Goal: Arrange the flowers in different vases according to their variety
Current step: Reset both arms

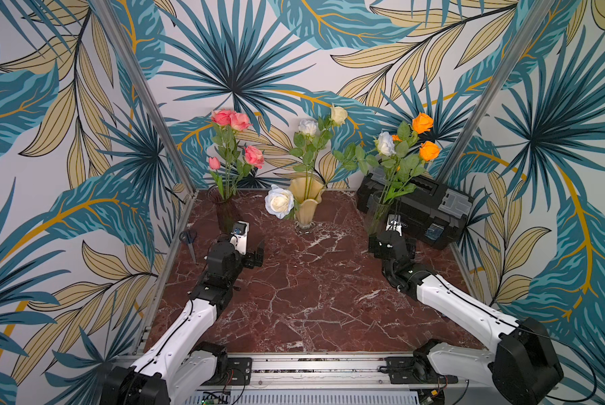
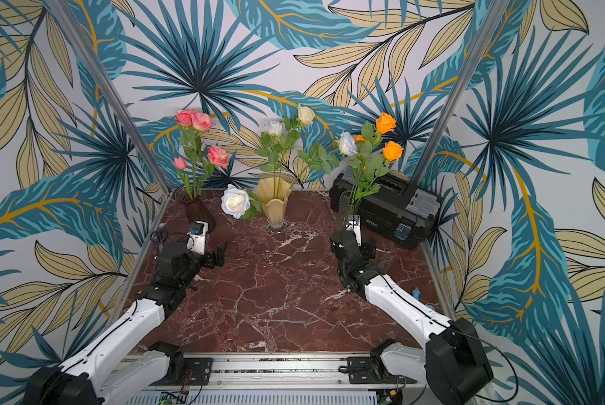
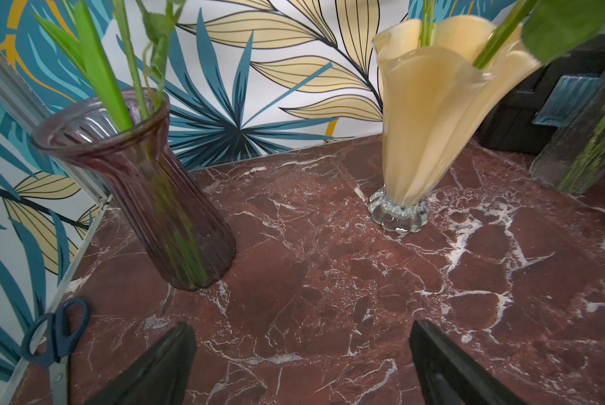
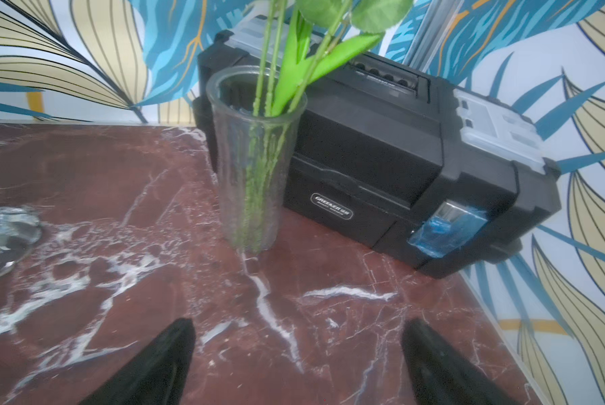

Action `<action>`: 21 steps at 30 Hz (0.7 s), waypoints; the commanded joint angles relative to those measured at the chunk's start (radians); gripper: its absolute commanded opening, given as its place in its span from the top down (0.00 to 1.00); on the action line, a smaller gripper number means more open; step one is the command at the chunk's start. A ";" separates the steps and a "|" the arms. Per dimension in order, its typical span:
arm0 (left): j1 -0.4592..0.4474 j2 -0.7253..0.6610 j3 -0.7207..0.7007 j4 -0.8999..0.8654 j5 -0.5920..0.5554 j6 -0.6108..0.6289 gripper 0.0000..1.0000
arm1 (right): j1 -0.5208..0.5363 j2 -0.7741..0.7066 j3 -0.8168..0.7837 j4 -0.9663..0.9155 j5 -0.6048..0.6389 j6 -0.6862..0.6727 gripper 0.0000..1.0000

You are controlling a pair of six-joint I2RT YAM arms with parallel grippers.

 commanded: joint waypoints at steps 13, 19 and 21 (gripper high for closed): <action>0.082 0.252 -0.073 0.369 -0.038 0.059 0.00 | -0.103 0.161 -0.250 0.664 0.030 -0.171 0.00; 0.112 0.393 -0.091 0.525 -0.037 0.060 0.00 | -0.184 0.184 -0.301 0.800 -0.083 -0.192 0.00; 0.113 0.437 -0.094 0.571 -0.054 0.052 0.00 | -0.225 0.227 -0.310 0.856 -0.124 -0.169 0.01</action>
